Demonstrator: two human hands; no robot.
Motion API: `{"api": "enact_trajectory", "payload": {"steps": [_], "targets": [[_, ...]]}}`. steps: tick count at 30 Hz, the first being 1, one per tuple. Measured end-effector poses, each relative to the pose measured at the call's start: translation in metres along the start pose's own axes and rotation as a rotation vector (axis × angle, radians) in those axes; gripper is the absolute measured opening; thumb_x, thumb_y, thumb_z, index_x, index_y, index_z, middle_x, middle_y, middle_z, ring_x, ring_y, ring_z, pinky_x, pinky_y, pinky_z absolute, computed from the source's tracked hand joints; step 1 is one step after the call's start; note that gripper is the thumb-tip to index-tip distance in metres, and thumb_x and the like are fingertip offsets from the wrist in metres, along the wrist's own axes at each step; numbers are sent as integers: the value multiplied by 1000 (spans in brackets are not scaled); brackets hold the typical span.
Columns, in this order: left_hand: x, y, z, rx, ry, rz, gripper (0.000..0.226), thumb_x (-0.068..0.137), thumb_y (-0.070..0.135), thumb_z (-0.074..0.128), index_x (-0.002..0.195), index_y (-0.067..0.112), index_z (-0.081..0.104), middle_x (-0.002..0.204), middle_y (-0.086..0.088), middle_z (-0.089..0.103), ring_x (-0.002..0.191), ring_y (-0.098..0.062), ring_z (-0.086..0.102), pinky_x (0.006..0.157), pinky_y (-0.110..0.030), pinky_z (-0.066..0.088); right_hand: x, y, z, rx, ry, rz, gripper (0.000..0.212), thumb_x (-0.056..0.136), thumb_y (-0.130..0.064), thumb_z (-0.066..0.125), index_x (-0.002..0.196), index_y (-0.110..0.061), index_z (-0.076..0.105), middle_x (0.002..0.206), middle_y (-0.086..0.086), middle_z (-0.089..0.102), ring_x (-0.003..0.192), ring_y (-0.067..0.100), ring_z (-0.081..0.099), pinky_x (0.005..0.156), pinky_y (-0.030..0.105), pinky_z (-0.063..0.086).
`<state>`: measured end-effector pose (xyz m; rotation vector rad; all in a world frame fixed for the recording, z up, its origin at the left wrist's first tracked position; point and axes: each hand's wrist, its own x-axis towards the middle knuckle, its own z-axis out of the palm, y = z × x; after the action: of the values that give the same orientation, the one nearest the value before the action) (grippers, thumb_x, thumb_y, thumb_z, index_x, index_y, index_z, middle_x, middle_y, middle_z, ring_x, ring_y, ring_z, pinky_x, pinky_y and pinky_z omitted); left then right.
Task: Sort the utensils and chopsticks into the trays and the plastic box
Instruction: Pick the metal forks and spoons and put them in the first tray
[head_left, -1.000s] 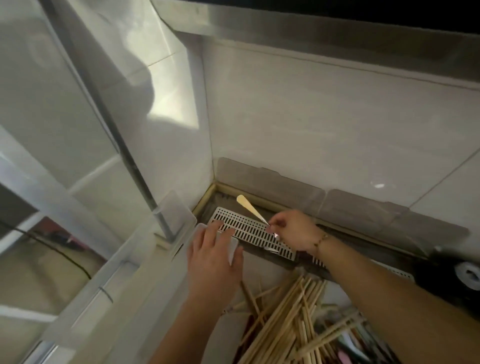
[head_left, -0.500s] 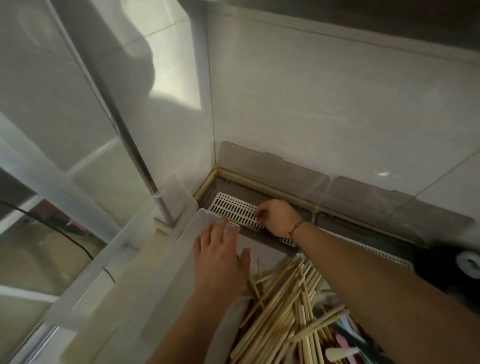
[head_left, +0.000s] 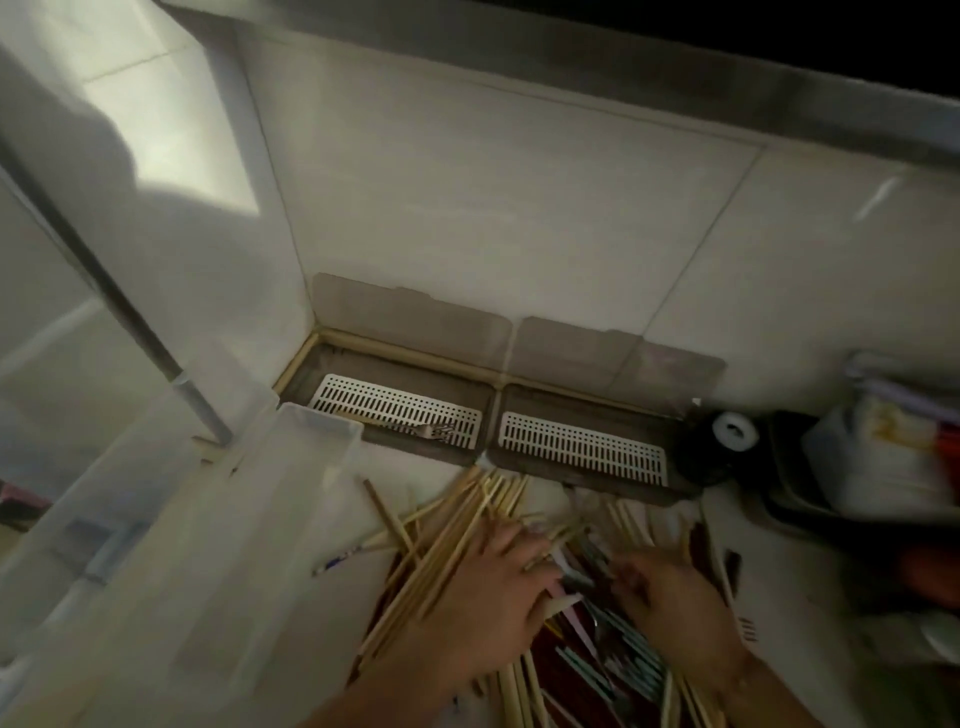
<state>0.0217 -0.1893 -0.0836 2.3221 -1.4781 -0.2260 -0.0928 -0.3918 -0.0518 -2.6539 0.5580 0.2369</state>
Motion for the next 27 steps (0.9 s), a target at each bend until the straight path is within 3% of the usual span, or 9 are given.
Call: {"api": "enact_trajectory", "payload": {"steps": [2, 7, 13, 18, 24, 27], "targets": [[3, 8, 10, 53, -57, 5, 39, 91, 47, 36, 122, 32, 55, 140, 8, 38, 137, -21, 19, 114, -55, 15, -15, 7, 9, -86, -45, -32, 23, 91, -38, 55, 113, -44, 60, 100, -18, 61, 98, 5, 54, 74, 17, 43], [3, 15, 14, 128, -65, -46, 34, 87, 48, 42, 117, 37, 51, 142, 9, 31, 138, -22, 20, 113, -59, 3, -31, 19, 16, -146, 93, -28, 30, 96, -33, 42, 119, -42, 58, 112, -19, 63, 107, 7, 51, 83, 19, 42], [-4, 16, 12, 149, -76, -63, 36, 87, 49, 42, 121, 41, 50, 146, 13, 28, 141, -17, 14, 114, -59, 1, -24, 22, 11, -169, 236, 45, 18, 87, -30, 59, 99, -36, 70, 87, -9, 71, 87, 19, 60, 67, 29, 50], [-9, 16, 11, 150, -110, -8, 36, 89, 44, 38, 123, 38, 50, 140, 16, 40, 142, -16, 15, 115, -59, 0, -3, 14, 4, -342, 61, -24, 26, 88, -44, 51, 110, -34, 63, 113, -12, 55, 113, 17, 43, 83, 28, 43], [-10, 18, 7, 113, -129, -53, 44, 92, 52, 31, 130, 37, 47, 139, 16, 43, 143, -14, 8, 113, -51, -16, 8, 18, 1, -316, -23, -141, 23, 86, -43, 56, 106, -34, 64, 113, -13, 50, 114, 13, 37, 86, 23, 35], [-4, 23, 6, 68, -85, -75, 51, 92, 63, 24, 130, 38, 45, 136, 19, 43, 141, -11, 10, 114, -49, -9, 8, 22, -1, -207, -57, -207, 21, 86, -46, 59, 103, -36, 65, 108, -18, 44, 110, 10, 34, 90, 26, 36]]}}
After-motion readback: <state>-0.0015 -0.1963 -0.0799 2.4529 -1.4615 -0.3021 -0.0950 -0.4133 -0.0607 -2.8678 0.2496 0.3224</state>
